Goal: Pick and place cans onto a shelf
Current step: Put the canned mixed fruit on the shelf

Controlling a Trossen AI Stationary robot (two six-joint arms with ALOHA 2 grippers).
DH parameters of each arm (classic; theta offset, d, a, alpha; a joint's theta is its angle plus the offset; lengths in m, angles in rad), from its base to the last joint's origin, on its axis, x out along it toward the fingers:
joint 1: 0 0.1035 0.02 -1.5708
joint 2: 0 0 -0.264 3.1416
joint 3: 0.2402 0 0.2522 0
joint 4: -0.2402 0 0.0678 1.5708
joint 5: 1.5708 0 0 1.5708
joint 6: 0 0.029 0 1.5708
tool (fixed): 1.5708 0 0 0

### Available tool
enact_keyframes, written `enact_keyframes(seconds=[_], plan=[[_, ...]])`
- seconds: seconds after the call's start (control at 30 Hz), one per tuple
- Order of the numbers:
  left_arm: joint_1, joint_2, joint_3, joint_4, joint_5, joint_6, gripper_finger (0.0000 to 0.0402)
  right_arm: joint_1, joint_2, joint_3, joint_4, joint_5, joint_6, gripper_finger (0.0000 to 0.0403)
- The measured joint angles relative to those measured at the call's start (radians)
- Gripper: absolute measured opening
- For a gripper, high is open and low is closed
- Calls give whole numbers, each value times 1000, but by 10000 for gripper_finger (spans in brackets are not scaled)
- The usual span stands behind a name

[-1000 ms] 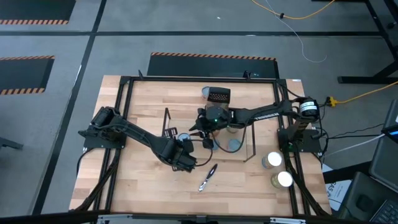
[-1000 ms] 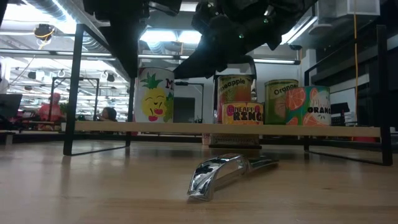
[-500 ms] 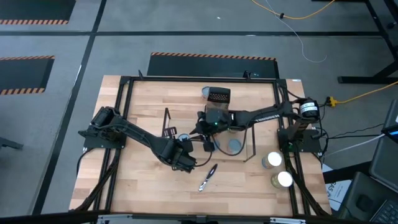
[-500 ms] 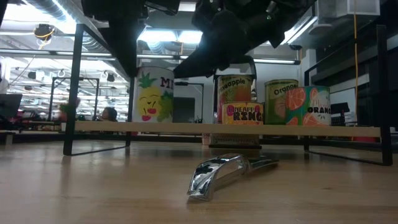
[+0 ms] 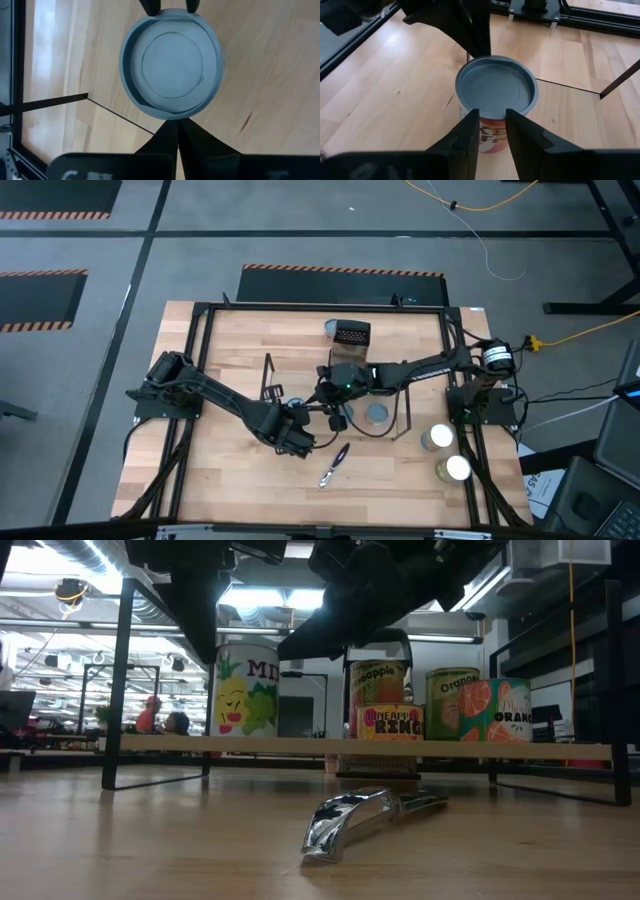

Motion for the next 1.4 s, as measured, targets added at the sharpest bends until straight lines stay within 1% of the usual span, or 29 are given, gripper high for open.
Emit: enact_keyframes(seconds=[0.2,0.4,0.53,0.63,0.83,0.97,1.1,1.17,1.27,1.33,1.4], plan=[[0,0,0,-1,-5,0,3,4,-5,0,-14,-5,0,99],[8,0,0,1,-38,0,3,7,-45,-1,-101,-18,-3,99],[24,0,0,7,-56,0,3,7,-56,-2,-99,-19,-3,99],[42,0,0,9,-54,0,5,6,-57,-1,-100,-35,-4,99],[62,0,0,1,-59,16,2,6,-57,-1,-101,-35,-7,99],[62,0,1,-7,-41,19,7,5,-69,-1,-105,-34,-28,99],[53,0,1,-14,35,19,2,2,-101,-1,-104,-31,-49,99],[46,0,2,-13,74,19,2,-3,-117,-1,-104,-2,-84,99],[32,0,2,-3,124,19,5,-14,-126,-1,-96,114,-115,99],[23,0,2,32,139,19,4,-23,-124,-1,-99,191,-136,99],[17,0,2,91,139,27,2,-34,-108,1,-95,245,-139,99]])
